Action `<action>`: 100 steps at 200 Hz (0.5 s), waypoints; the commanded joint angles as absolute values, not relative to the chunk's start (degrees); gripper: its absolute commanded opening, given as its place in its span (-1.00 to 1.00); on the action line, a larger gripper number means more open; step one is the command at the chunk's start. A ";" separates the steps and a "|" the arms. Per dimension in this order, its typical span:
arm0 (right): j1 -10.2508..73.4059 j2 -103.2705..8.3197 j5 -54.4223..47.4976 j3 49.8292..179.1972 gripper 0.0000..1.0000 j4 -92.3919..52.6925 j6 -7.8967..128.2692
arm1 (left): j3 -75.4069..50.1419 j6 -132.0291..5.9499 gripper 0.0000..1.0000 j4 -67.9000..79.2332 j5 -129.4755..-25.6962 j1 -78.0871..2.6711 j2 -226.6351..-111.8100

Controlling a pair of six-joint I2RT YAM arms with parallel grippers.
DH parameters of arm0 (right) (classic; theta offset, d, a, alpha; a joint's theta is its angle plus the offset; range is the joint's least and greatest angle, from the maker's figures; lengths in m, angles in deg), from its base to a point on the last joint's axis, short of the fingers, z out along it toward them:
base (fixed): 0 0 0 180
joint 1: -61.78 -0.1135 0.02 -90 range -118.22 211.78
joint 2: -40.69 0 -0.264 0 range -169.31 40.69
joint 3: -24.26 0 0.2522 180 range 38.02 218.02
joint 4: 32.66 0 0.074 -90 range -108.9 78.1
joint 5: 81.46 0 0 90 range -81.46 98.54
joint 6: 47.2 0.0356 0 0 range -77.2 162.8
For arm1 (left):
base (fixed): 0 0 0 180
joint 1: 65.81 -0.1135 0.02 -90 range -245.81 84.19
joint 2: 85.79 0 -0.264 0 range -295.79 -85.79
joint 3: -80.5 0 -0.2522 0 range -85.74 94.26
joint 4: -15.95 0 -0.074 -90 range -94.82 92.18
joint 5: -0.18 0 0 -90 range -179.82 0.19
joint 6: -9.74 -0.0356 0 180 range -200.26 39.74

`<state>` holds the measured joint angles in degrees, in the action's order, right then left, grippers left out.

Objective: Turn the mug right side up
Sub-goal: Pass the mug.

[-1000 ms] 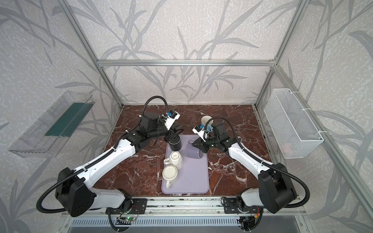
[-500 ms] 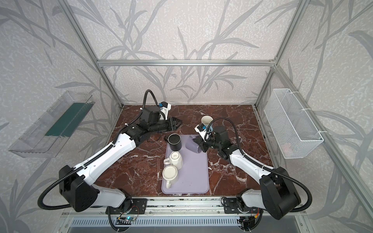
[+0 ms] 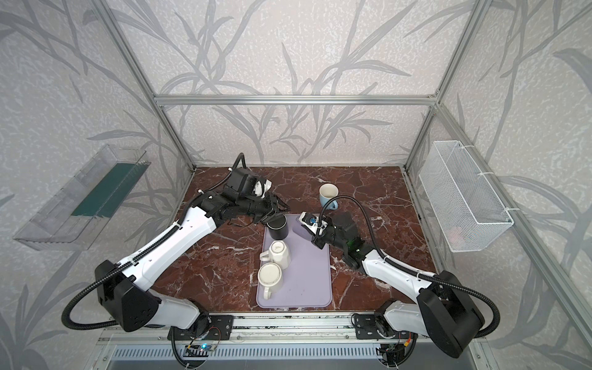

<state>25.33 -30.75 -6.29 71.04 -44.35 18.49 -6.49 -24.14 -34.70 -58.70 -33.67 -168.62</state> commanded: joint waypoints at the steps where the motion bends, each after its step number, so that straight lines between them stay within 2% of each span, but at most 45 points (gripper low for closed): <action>1: 23.76 -29.01 -0.26 70.72 -1.00 -53.07 12.71 | -6.76 -17.94 -0.19 -37.93 -53.32 -33.76 -169.09; 45: 19.54 -28.31 6.73 70.79 -1.00 -54.41 6.83 | -6.66 -16.36 -0.21 -38.86 -49.49 -33.53 -173.22; 56: 18.06 -28.22 11.15 70.23 -1.00 -57.13 5.31 | -7.62 -14.95 -0.22 -38.40 -49.68 -33.59 -173.40; 100: 17.04 -27.34 13.17 70.03 -1.00 -57.61 3.52 | -7.51 -12.50 -0.22 -35.73 -49.75 -33.77 -174.89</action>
<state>17.22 -29.74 9.57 69.33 -50.69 6.03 -8.57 -15.25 -36.43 -50.66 -33.62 -174.19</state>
